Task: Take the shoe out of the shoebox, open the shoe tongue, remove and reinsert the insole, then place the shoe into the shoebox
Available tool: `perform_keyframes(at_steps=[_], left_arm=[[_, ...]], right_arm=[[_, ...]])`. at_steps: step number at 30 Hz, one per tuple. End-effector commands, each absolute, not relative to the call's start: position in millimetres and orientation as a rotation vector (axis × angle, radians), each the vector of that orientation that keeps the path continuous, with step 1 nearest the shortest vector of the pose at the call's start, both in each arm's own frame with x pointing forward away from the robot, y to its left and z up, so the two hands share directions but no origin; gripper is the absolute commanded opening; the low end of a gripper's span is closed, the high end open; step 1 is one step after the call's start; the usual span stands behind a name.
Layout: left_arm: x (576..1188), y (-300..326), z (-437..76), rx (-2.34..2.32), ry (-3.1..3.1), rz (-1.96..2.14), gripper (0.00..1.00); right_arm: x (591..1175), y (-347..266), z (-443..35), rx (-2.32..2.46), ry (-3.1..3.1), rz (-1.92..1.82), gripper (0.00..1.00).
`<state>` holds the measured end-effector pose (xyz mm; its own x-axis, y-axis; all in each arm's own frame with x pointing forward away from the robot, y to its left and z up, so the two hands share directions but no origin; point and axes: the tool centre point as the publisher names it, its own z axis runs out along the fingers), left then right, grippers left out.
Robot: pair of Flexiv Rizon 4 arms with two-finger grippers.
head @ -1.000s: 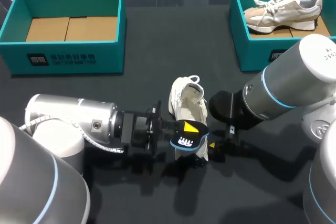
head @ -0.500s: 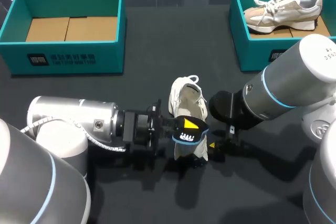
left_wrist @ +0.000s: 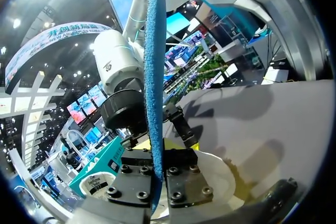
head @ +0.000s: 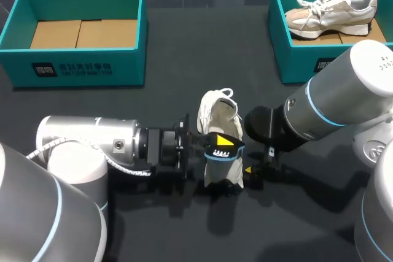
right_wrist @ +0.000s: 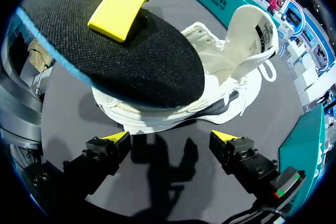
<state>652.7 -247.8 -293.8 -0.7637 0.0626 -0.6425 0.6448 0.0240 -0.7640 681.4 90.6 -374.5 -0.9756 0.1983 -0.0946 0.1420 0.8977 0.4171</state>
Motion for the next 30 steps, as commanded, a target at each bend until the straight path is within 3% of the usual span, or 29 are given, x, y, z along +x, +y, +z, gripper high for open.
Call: perform_keyframes(at_steps=[1,30], left_arm=[[657.2,-252.4,-297.7,0.715,1.878,-1.785,0.00],[678.4,-243.9,-317.8,0.682,1.940,-1.701,0.00]], right_arm=[[679.8,90.1,-374.8,0.264,2.925,0.629,1.00],[679.8,90.1,-374.8,0.264,2.925,0.629,1.00]])
